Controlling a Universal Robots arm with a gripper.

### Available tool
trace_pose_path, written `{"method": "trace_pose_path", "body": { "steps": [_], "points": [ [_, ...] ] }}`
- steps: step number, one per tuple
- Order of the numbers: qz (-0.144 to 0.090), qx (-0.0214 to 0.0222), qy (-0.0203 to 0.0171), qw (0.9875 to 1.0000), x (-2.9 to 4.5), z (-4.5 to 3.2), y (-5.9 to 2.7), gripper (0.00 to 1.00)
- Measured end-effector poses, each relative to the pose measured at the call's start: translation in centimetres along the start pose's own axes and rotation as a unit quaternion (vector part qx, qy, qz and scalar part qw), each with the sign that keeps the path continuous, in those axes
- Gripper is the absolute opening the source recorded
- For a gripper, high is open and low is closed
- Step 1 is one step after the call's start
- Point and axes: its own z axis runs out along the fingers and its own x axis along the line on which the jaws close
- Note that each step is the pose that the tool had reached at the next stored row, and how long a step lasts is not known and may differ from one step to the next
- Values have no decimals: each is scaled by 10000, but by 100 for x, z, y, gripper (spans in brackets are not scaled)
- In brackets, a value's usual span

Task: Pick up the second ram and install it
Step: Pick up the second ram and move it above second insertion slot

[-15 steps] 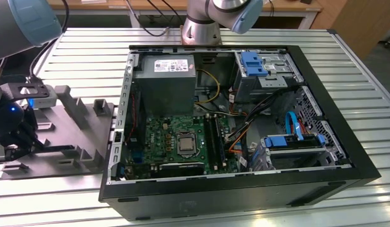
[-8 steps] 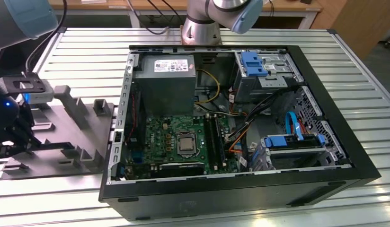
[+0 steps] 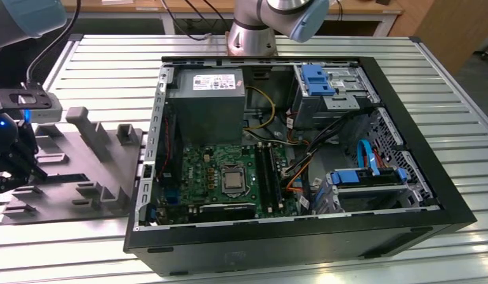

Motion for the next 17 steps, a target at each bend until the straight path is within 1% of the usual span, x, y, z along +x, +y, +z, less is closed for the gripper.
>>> {"method": "trace_pose_path", "body": {
  "steps": [12, 14, 17],
  "points": [
    [0, 0, 0, 10000, -1, -12, 1, 12],
    [0, -2, 2, 10000, -2, -36, 2, 12],
    [0, -1, 1, 10000, -7, -101, 4, 12]
  ]
}}
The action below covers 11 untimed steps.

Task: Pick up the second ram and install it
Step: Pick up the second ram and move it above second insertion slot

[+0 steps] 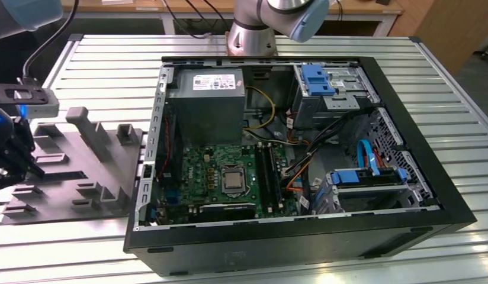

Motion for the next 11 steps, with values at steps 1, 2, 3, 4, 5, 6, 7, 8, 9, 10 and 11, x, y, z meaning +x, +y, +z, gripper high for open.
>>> {"method": "trace_pose_path", "body": {
  "steps": [1, 2, 3, 4, 5, 6, 7, 8, 9, 10, 11],
  "points": [
    [0, 0, 0, 10000, -2, -24, 1, 12],
    [0, 1, 0, 10000, -3, -47, 1, 12],
    [0, 0, 0, 10000, -5, -74, 3, 12],
    [0, 1, -1, 10000, -7, -99, 3, 12],
    [0, 0, 0, 10000, -8, -124, 4, 12],
    [0, 1, 0, 10000, -10, -149, 5, 12],
    [0, 0, 0, 10000, -13, -180, 6, 12],
    [0, 1, 0, 10000, -14, -210, 7, 12],
    [0, 1, 0, 10000, -16, -238, 8, 12],
    [0, 0, 0, 10000, -18, -267, 10, 12],
    [0, 0, 0, 10000, -20, -295, 11, 12]
  ]
}}
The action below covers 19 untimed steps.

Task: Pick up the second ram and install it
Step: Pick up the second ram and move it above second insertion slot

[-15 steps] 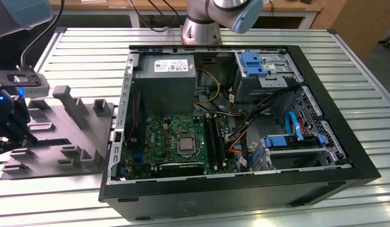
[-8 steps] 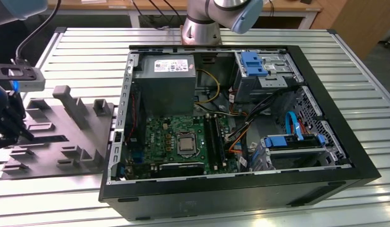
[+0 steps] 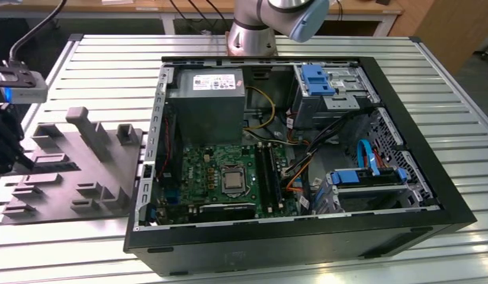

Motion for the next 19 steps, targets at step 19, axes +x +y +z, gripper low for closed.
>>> {"method": "trace_pose_path", "body": {
  "steps": [19],
  "points": [
    [-1, 2, -25, 10000, -34, -499, 18, 12]
  ]
}}
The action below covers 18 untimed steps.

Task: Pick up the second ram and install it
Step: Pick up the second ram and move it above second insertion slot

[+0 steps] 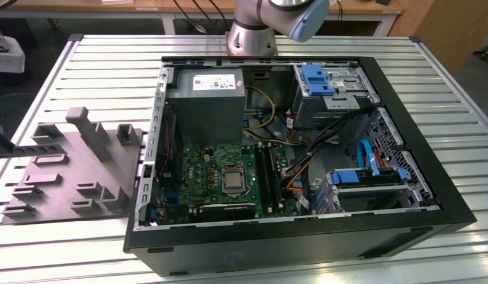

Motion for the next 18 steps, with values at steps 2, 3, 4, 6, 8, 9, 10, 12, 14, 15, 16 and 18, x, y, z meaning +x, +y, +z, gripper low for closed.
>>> {"method": "trace_pose_path", "body": {
  "steps": [2, 3, 4, 6, 8, 9, 10, 12, 14, 15, 16, 18],
  "points": [
    [0, 0, -3, 10000, -4, -49, 2, 12],
    [0, 1, -4, 10000, -6, -73, 2, 12],
    [0, 0, -5, 10000, -7, -97, 3, 12],
    [0, 0, -5, 10000, -10, -144, 5, 12],
    [0, 0, -5, 10000, -13, -185, 6, 12],
    [0, 1, -6, 10000, -15, -199, 6, 12],
    [0, 1, -6, 10000, -15, -212, 6, 12],
    [0, 1, -6, 10000, -17, -235, 7, 12],
    [0, 0, -7, 10000, -19, -256, 7, 12],
    [0, 1, -9, 10000, -19, -264, 7, 12],
    [0, 1, -9, 10000, -19, -271, 7, 12],
    [0, 1, -9, 10000, -21, -288, 8, 12]
  ]
}}
